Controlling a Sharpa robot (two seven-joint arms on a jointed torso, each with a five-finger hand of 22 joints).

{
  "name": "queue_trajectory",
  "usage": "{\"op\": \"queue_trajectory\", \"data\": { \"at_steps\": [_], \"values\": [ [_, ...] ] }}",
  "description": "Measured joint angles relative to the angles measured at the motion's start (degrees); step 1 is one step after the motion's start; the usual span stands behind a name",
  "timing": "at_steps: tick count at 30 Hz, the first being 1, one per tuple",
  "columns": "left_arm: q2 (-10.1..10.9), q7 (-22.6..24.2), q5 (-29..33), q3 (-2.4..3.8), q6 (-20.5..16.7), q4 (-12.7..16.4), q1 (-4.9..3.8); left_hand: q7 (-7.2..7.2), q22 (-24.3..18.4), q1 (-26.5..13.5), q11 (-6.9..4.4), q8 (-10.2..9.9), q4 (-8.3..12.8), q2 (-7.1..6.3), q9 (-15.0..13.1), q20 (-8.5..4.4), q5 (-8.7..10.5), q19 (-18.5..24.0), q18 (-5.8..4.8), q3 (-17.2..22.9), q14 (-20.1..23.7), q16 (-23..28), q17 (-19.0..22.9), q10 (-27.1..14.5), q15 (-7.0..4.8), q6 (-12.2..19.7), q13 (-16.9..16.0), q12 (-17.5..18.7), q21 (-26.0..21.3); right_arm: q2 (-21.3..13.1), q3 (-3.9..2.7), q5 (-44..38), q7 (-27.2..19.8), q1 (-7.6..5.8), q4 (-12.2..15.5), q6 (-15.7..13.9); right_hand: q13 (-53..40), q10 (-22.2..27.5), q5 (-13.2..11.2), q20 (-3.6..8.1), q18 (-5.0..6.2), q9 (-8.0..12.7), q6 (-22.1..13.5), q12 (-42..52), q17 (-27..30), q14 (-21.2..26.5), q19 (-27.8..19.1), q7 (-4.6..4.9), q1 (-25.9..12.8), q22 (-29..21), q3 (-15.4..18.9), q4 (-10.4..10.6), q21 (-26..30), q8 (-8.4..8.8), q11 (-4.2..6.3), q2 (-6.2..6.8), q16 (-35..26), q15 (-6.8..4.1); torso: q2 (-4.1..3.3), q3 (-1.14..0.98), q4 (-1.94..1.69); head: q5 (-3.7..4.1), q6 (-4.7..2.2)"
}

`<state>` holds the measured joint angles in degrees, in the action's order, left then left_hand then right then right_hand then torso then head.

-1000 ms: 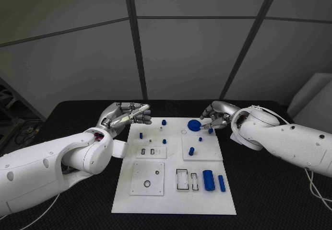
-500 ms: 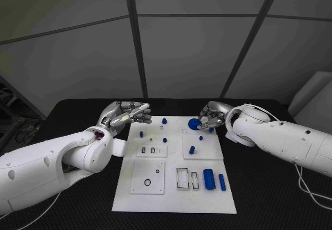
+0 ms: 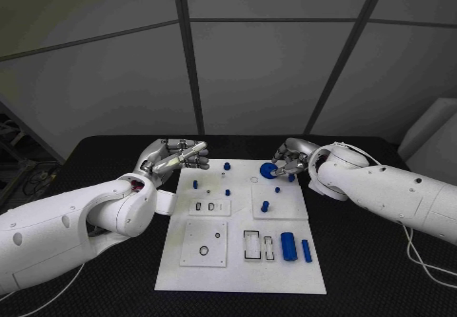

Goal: Assemble the parts on the task board

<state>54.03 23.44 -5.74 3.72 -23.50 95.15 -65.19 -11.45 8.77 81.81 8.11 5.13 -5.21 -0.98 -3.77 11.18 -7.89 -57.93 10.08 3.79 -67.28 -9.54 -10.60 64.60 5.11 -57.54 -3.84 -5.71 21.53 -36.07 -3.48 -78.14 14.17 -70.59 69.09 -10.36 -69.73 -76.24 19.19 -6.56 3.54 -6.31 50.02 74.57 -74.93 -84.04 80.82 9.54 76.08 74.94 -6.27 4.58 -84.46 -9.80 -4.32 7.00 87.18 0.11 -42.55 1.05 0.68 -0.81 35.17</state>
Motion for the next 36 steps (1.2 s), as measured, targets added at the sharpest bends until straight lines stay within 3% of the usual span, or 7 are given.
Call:
{"op": "queue_trajectory", "data": {
  "at_steps": [11, 28, 31, 36],
  "values": [
    [-0.07, -0.05, 0.00, 0.00, 0.11, -0.08, 0.00, 0.00, 0.00, 0.00, 0.00, 0.00, 0.00, 0.00, 0.00, 0.00, 0.00, 0.00, 0.01, 0.00, 0.00, 0.00, -0.02, 0.00, 0.00, 0.00, 0.01, 0.00, -0.11, 0.99, 0.00, -0.99, -0.03, 0.00, -0.46, 0.08, -0.16, 0.19, 0.00, -0.19, 0.00, -0.04, -0.20, 0.01, 0.00, 0.00, 0.19, 0.20, 0.01, 0.00, 0.22, 0.22, 0.00, -0.43, -0.19, -0.01, 0.28, 0.00, -0.02, -0.03, 0.00, 0.00, 0.20],
    [-0.15, -0.13, 0.00, 0.00, 0.21, -0.19, 0.00, 0.00, 0.01, 0.00, 0.00, 0.00, 0.00, 0.00, 0.00, 0.00, 0.00, 0.00, 0.00, 0.00, 0.00, 0.00, -0.01, 0.00, 0.00, 0.00, 0.02, 0.00, -0.11, 2.19, 0.00, -3.67, 0.38, 0.00, -1.77, 1.81, -1.83, -0.23, -0.02, -0.39, 0.02, -0.41, -0.20, 1.25, 0.02, 0.00, 1.21, 0.20, 2.88, -0.01, -0.09, -0.09, -0.66, -1.90, -0.18, -1.37, 0.82, 0.00, -0.04, -0.09, 0.00, -0.12, 0.62],
    [-0.15, -0.14, 0.00, 0.00, 0.22, -0.20, 0.00, 0.00, 0.01, 0.00, 0.00, 0.00, 0.00, 0.00, 0.00, 0.00, 0.00, 0.00, 0.00, 0.00, 0.00, 0.00, -0.01, 0.00, 0.00, 0.00, 0.02, 0.00, -0.11, 2.25, -0.02, -4.36, 0.47, -0.05, -1.82, 2.16, -2.09, -0.44, -0.03, -0.39, -0.91, -0.50, -0.20, 1.51, 0.02, 0.00, 1.21, 0.20, 3.47, -0.01, -0.31, -0.31, -0.80, -2.28, -0.39, -1.61, 1.03, -0.01, -0.04, -0.12, 0.00, -0.18, 0.67],
    [-0.15, -0.16, -0.01, 0.00, 0.23, -0.23, 0.00, 0.00, -0.04, 0.00, 0.00, 0.00, 0.00, 0.00, 0.00, 0.00, 0.00, 0.00, 0.00, 0.00, 0.00, 0.00, -0.01, -0.01, 0.00, 0.00, 0.02, 0.00, -0.10, 2.62, -0.07, -5.79, 0.62, -0.13, -1.87, 2.74, -2.47, -0.67, -1.64, -0.40, -0.91, -0.51, 0.00, 1.78, 0.02, 0.00, 1.21, -0.02, 3.84, -0.01, -0.57, -0.56, -0.88, -2.70, -0.16, -1.90, 1.03, -0.01, -0.04, -0.13, 0.00, -0.20, 0.74]
  ]
}}
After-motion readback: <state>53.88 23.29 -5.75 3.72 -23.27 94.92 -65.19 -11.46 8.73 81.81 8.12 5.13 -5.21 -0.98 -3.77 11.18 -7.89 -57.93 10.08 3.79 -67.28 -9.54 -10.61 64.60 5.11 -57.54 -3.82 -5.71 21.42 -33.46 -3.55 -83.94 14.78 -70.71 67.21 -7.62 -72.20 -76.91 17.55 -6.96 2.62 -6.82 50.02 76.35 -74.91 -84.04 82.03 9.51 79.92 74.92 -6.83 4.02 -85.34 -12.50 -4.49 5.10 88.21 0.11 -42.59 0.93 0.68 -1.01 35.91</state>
